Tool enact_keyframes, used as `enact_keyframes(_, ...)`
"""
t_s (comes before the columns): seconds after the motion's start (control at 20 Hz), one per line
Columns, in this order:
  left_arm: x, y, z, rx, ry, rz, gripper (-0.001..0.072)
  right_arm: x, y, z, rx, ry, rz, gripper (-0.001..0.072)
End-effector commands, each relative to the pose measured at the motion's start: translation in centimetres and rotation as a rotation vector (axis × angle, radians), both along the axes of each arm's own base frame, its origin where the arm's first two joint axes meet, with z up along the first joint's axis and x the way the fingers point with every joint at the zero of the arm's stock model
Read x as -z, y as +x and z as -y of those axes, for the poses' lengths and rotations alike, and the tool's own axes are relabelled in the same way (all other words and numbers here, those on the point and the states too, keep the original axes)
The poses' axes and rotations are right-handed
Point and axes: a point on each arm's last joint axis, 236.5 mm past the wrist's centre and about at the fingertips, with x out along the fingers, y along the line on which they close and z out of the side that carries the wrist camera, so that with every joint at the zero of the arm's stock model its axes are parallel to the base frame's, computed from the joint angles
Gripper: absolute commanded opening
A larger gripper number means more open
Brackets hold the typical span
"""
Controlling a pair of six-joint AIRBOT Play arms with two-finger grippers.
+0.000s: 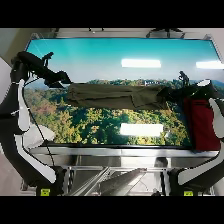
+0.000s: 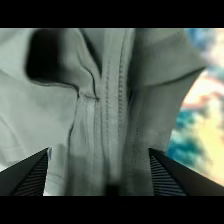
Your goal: Fold the shirts.
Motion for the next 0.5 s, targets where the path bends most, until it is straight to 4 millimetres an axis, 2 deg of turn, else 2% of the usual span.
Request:
enact_keyframes(0.0,0.2,-0.5,4.4,0.089,0.004,0.001,0.0665,2.0,-0.7,-1.8,-0.012,0.052,-0.065,0.0655)
enact_keyframes(0.05,0.5,-0.5,5.8,0.119,0.003,-0.001,0.0665,1.8,-0.7,-2.3,-0.039,0.062,-0.046,0.0398)
enact_keyframes(0.1,0.7,-0.6,7.5,0.153,0.003,0.0,0.0665,1.6,-0.6,-2.7,-0.057,0.066,-0.029,0.021)
enact_keyframes(0.2,1.5,-0.6,11.0,0.222,0.004,0.012,0.0664,1.4,-0.3,-2.9,-0.059,0.065,-0.019,0.0019)
enact_keyframes(0.25,2.1,-0.7,12.8,0.253,0.004,0.014,0.0656,1.2,-0.1,-2.8,-0.054,0.062,-0.011,0.0018)
enact_keyframes(0.3,3.1,-0.9,14.6,0.286,0.004,0.011,0.0488,0.8,0.2,-2.6,-0.05,0.058,0.0,0.0017)
enact_keyframes(0.4,5.2,-1.4,18.6,0.344,0.003,0.011,0.0062,-1.0,0.5,-2.4,-0.056,0.052,0.036,0.0017)
enact_keyframes(0.45,6.1,-1.8,21.0,0.364,-0.024,0.015,0.002,-2.5,0.7,-2.4,-0.065,0.049,0.063,0.0017)
